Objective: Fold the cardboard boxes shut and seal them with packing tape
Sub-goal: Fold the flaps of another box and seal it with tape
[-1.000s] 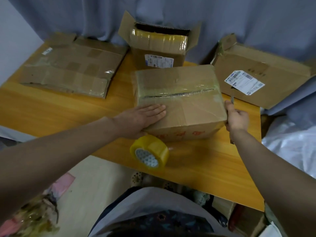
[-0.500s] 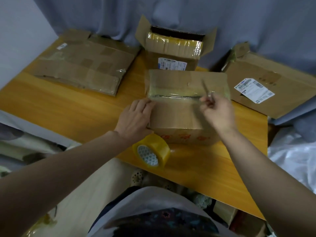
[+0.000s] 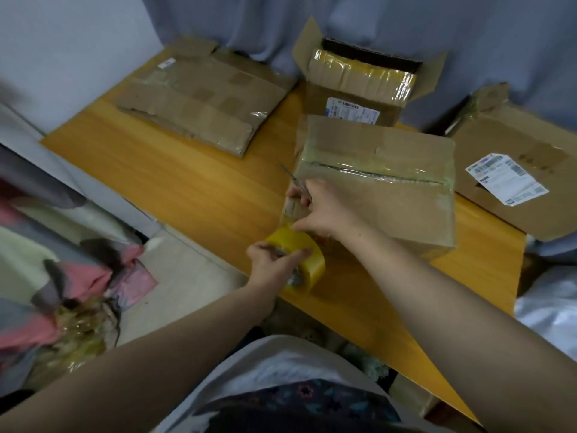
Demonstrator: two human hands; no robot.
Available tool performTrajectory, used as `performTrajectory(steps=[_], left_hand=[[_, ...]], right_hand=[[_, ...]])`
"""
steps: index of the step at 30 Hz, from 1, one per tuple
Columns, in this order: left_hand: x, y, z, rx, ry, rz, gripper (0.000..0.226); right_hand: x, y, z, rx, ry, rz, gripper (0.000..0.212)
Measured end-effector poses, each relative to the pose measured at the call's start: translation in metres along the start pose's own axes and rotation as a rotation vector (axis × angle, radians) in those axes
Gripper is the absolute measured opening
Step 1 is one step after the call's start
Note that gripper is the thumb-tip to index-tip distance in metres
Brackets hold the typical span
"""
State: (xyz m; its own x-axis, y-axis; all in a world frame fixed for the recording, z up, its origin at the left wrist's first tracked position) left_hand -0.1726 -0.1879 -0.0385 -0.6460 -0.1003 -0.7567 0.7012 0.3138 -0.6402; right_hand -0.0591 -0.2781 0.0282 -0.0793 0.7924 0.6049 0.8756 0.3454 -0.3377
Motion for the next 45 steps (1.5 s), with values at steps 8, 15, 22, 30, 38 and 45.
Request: performTrajectory(steps=[8,15,22,30,38,45], left_hand=[[0.015,-0.003,0.032,0.029,-0.133,-0.048,0.076],[0.010,-0.003,-0.008,0.043,-0.015,0.105,0.040],[0.043,0.005,-0.017,-0.018,0.082,-0.139,0.074],[0.030,0.017,-0.016,-0.029,0.075,-0.038,0.036],[0.017,0.025,-0.003,0.022,0.141,0.012,0.034],[0.016,0.029,-0.002,0.026,0.149,0.022,0.010]], right_hand=[[0.007,-0.001,0.000,-0.089,-0.160,-0.071,0.052],[0.005,0.002,0.001,-0.097,-0.136,-0.077,0.053],[0.004,-0.001,0.003,-0.079,-0.161,-0.064,0.054],[0.022,-0.003,0.022,-0.211,-0.615,-0.071,0.050],[0.019,-0.009,0.010,-0.108,-0.308,-0.040,0.050],[-0.006,-0.041,0.002,0.151,0.096,0.041,0.029]])
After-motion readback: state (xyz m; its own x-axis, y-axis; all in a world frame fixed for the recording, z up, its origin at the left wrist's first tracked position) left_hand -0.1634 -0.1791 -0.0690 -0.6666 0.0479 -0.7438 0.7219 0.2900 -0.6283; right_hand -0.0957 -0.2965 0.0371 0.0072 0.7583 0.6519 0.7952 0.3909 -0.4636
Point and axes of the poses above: each hand's wrist, its own y-axis towards the middle knuckle, its own z-axis out of the palm, x = y × z, the point moved 6 cm from there along y, towards the middle knuckle, and after that the axes turned 6 degrees about z, right-handed, at the moved point
